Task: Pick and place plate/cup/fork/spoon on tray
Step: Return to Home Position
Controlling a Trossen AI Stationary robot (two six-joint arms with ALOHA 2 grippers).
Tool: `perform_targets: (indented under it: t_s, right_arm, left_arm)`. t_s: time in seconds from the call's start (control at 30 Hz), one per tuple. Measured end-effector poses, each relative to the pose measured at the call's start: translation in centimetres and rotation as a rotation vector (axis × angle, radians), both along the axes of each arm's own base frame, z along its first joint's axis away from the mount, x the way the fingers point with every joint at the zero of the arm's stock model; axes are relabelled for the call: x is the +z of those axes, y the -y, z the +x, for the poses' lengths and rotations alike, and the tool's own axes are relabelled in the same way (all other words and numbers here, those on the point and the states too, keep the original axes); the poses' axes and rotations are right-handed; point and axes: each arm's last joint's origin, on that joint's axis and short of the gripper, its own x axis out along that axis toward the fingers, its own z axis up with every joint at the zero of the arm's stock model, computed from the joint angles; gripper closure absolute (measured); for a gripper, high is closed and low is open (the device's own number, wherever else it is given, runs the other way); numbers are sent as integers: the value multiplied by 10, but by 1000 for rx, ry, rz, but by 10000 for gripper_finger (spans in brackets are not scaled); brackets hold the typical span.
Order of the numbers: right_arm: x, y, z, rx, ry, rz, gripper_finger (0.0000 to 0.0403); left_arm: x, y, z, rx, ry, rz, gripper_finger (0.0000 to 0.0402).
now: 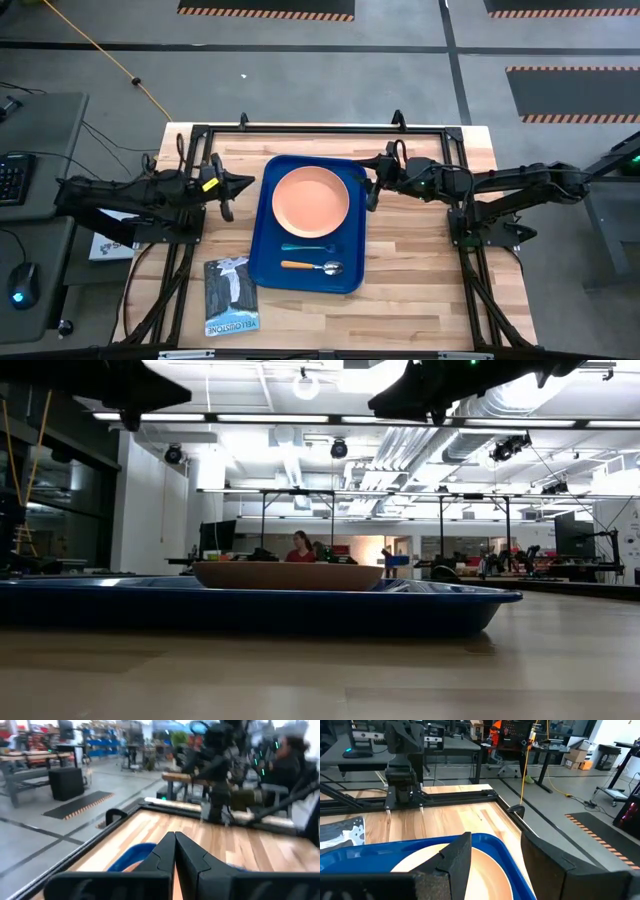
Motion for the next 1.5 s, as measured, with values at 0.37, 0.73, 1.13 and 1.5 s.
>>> perform_targets:
  t_s: [0.37,0.73,1.13,1.5]
  right_arm:
    - [0,0,0,0,-2,0,238]
    - [-1,0,0,-3,-5,15,238]
    - [-1,0,0,-3,-5,16,238]
    - [-4,-1,-15,-11,-110,58,238]
  left_arm:
    - [-59,3,-5,-114,157,-42,401]
    - [-41,3,-22,-142,148,26,401]
    - [-42,2,-29,-142,160,19,401]
    - [-47,2,-28,-142,101,28,401]
